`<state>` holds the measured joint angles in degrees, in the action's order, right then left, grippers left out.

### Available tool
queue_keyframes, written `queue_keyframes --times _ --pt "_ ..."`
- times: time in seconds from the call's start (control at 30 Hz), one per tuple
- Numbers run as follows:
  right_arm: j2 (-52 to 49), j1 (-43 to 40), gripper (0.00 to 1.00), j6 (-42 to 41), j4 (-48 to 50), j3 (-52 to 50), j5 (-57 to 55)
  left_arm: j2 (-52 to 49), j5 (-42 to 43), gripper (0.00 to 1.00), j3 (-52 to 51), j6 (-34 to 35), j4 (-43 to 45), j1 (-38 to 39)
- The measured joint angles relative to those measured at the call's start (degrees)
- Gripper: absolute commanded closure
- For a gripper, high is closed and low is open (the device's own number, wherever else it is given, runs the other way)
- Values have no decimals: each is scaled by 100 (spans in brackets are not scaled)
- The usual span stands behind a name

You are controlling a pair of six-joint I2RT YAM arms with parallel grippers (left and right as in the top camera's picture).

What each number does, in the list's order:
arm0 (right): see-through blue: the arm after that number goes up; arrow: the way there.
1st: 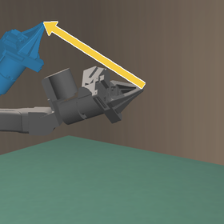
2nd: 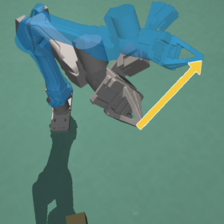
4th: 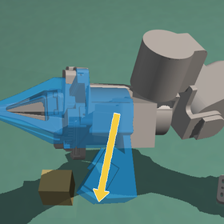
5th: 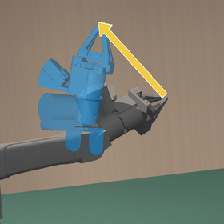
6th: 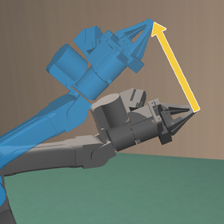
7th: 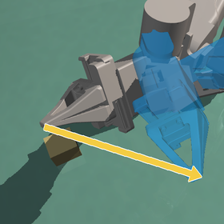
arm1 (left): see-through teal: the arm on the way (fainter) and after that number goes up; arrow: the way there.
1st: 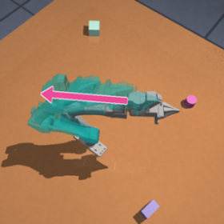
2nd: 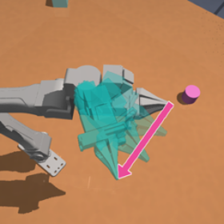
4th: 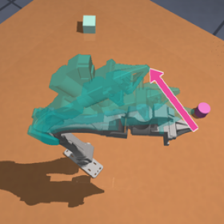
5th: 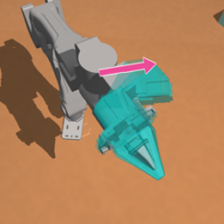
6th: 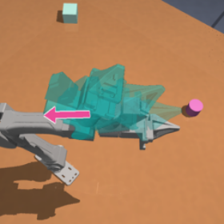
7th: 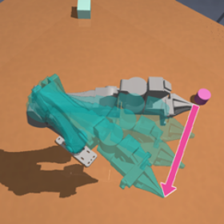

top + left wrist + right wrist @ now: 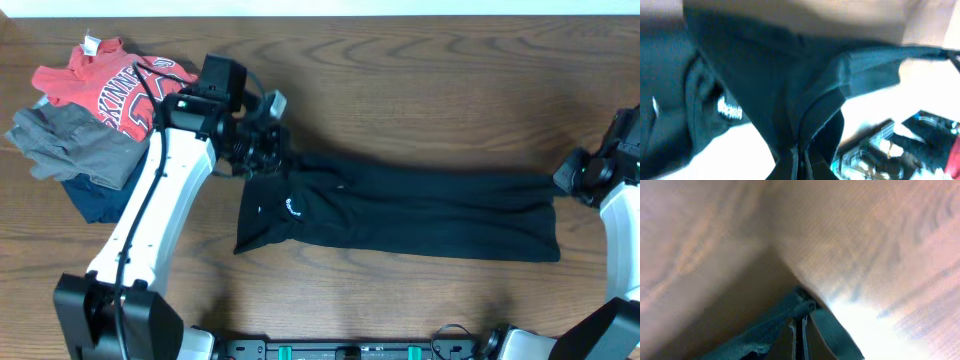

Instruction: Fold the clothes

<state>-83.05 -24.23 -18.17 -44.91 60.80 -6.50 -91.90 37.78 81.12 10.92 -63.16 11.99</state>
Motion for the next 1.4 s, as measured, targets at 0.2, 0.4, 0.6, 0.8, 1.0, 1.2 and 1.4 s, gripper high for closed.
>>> queue_keyframes --times 0.2,0.4,0.6,0.8,1.0,1.2,1.4 --pt "2 -46 99 0 -483 -4 -120 39 -245 94 -13 -219 -857 0" --pt "2 -46 82 -7 -811 -4 -256 42 -452 94 -289 -245 -914 0" --pt "2 -46 78 66 -918 -4 -363 42 -955 59 -400 -321 -1036 0" --pt "2 -46 78 66 -955 -4 -378 42 -1375 57 -402 -330 -750 0" --pt "2 -46 71 66 -1054 -4 -387 42 -1475 53 -402 -328 -664 0" --pt "2 -46 43 116 -1128 -4 -389 42 -1539 43 -402 -321 -662 0" --pt "-234 -46 13 660 -1331 -7 245 42 -1552 36 -402 -323 -597 0"
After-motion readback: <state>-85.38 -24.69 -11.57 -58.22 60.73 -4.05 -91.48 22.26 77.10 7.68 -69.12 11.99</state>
